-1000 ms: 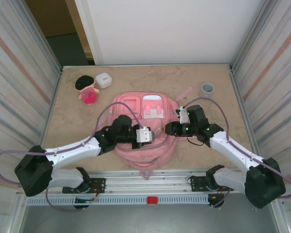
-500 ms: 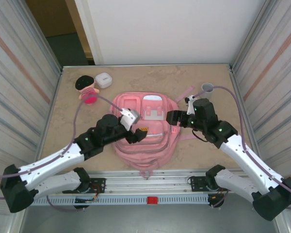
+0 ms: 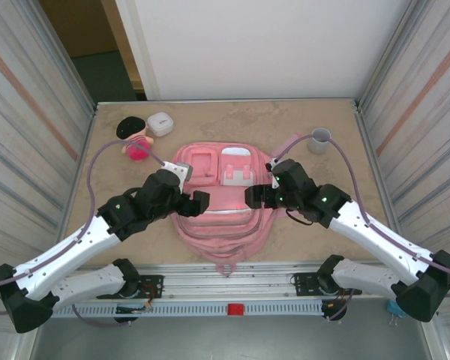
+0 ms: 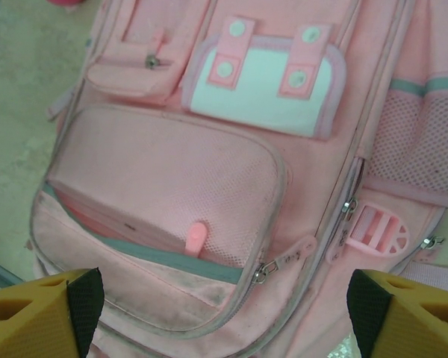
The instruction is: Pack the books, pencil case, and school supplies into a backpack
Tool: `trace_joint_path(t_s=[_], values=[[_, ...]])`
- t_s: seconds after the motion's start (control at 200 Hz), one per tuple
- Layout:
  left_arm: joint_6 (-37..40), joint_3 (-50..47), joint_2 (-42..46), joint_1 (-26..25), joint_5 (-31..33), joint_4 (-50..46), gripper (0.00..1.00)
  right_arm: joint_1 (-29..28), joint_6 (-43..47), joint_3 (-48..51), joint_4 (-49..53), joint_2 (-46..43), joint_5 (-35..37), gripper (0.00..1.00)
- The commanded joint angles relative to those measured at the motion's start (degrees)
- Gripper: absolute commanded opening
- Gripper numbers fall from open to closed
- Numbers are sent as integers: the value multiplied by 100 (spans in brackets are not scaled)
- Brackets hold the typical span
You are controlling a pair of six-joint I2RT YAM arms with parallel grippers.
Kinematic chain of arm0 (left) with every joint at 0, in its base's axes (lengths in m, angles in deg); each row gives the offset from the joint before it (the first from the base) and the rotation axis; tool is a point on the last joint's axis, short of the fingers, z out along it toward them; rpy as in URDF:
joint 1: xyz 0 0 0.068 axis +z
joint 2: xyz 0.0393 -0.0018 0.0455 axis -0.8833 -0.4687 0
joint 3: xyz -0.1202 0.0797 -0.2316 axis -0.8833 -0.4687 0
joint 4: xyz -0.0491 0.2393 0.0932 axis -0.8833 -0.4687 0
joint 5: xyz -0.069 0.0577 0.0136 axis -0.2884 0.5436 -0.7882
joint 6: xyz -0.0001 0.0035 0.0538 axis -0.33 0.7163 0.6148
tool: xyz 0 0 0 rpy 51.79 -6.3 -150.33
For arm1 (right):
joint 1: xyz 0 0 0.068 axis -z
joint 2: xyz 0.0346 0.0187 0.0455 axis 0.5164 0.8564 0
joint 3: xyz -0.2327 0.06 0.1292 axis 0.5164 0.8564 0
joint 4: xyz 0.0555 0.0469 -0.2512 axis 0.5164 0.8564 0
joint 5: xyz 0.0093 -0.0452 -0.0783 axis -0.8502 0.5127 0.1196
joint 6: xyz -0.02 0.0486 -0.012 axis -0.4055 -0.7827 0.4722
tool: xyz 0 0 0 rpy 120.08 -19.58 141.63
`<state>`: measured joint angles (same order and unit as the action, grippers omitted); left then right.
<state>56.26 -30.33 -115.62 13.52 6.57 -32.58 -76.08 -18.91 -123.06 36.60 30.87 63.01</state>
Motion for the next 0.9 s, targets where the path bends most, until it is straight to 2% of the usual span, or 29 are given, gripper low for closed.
trace_joint_path(t_s=[0.0, 0.281, 0.501, 0.897], values=[[-575, 44, 7, 96, -74, -479, 87, -168, -209, -227, 95, 149, 132, 85], [-882, -468, -99, 255, -305, -337, 87, -318, -505, 70, 33, 534, -105, 82], [-1090, -1312, -293, 645, -738, 317, 84, -338, -718, 582, -450, 1001, -591, 79], [-1559, -2450, -786, 661, -1078, 1191, 78, -436, -1542, 1722, -897, 1399, -32, 72]])
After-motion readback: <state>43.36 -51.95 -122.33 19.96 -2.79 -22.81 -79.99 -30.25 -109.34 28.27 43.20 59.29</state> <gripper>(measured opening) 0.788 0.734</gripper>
